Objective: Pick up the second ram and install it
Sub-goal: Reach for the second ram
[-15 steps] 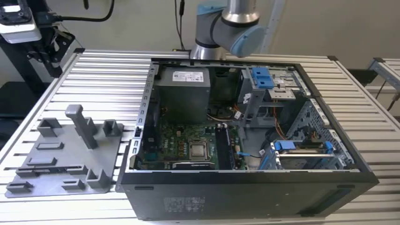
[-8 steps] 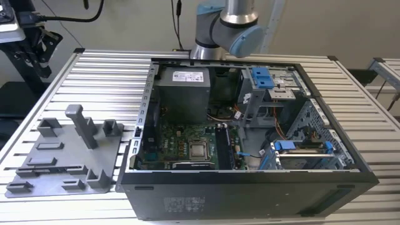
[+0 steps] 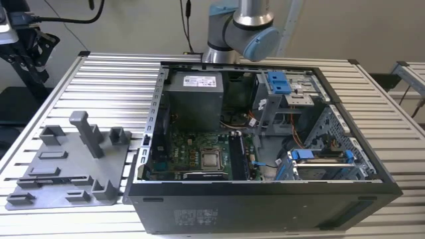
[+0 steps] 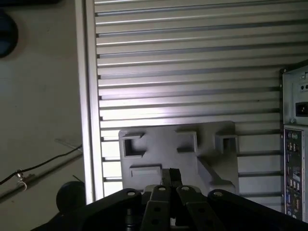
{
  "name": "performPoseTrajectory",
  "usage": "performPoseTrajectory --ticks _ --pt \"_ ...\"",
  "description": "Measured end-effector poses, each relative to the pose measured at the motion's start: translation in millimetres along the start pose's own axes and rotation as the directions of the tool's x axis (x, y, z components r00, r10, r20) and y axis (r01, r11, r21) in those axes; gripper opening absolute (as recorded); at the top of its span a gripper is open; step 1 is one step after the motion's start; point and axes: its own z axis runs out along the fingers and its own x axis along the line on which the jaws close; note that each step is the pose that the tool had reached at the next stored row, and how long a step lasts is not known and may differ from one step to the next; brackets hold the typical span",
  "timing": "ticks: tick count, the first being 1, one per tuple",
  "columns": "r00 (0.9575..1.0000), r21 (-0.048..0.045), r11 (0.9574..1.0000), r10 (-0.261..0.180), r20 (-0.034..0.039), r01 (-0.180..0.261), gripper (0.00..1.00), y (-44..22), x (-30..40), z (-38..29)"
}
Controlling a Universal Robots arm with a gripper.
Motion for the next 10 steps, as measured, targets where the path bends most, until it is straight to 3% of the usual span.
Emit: performPoseTrajectory --ticks 5,10 --pt "1.0 0.0 1.0 0.0 0.0 0.0 0.11 -2.6 0.1 0.6" --pt "1.0 0.0 1.0 0.0 0.0001 0.0 0.11 -15.1 -0.9 1.6"
